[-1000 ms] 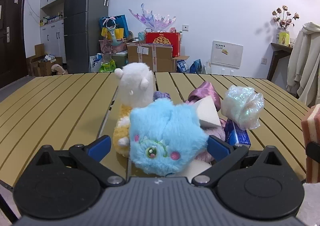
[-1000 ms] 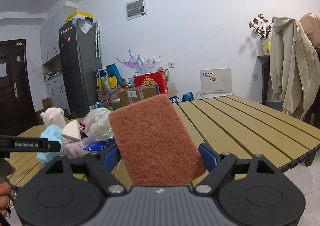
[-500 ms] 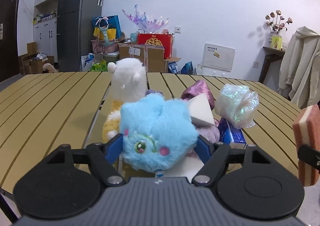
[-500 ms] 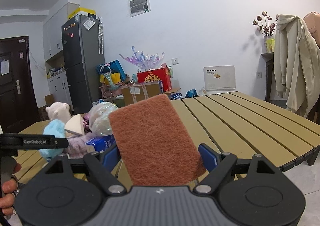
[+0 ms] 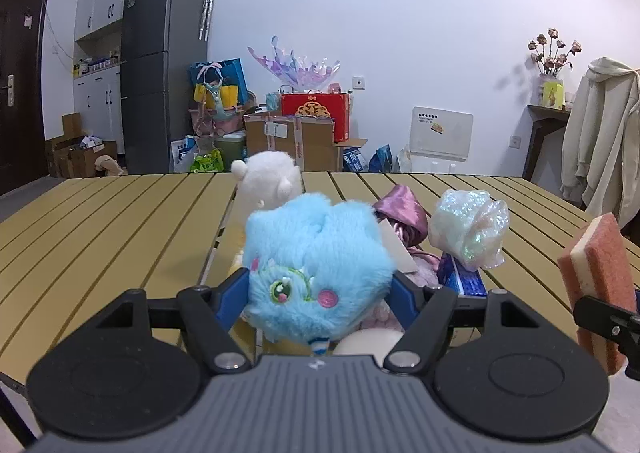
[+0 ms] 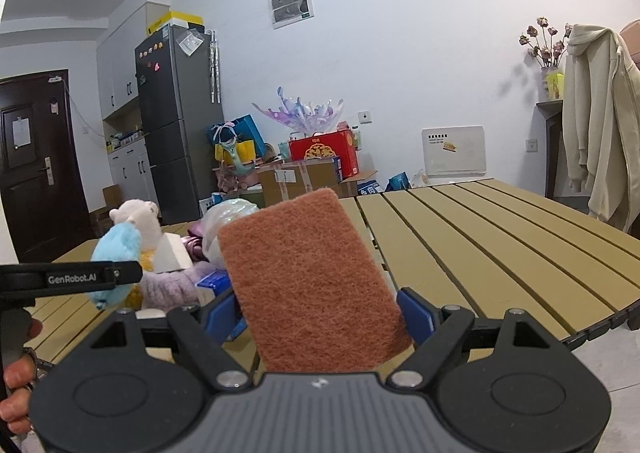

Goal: Collect trash
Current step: 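Grasp the blue plush toy with the left tool while right holds pad, then carry the blue plush and brown pad back over the black bin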

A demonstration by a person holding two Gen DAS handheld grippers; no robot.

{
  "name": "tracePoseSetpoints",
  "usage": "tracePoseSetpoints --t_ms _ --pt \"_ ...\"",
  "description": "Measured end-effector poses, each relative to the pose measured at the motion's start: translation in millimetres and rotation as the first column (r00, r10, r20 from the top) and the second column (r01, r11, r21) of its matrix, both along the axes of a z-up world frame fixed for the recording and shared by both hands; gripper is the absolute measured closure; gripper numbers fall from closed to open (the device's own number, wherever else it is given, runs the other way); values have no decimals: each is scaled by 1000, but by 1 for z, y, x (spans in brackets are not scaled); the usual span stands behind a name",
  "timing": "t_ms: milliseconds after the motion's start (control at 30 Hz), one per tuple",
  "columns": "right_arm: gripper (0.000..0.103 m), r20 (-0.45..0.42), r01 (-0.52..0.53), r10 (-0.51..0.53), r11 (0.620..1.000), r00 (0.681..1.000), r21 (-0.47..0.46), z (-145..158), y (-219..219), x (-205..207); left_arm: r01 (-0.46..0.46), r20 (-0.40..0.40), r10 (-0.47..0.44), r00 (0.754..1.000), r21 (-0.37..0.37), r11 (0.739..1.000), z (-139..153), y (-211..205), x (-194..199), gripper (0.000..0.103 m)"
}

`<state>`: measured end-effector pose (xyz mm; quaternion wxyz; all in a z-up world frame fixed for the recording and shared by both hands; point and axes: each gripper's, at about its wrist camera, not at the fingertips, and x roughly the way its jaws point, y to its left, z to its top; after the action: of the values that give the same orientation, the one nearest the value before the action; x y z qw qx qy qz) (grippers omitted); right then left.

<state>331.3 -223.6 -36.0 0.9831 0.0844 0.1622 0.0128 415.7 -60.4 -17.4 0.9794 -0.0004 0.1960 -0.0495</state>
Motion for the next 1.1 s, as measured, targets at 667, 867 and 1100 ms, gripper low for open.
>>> tracePoseSetpoints --t_ms 667,867,1100 --pt "20 20 -45 45 999 999 5 9 7 -11 -31 49 32 998 -28 999 26 11 -47 31" --pt "20 35 -55 55 998 998 -8 16 7 -24 -28 76 30 997 -18 999 36 12 -72 31" --pt "20 42 -69 69 997 997 -18 24 12 -45 -27 68 27 997 7 1000 42 16 -102 31"
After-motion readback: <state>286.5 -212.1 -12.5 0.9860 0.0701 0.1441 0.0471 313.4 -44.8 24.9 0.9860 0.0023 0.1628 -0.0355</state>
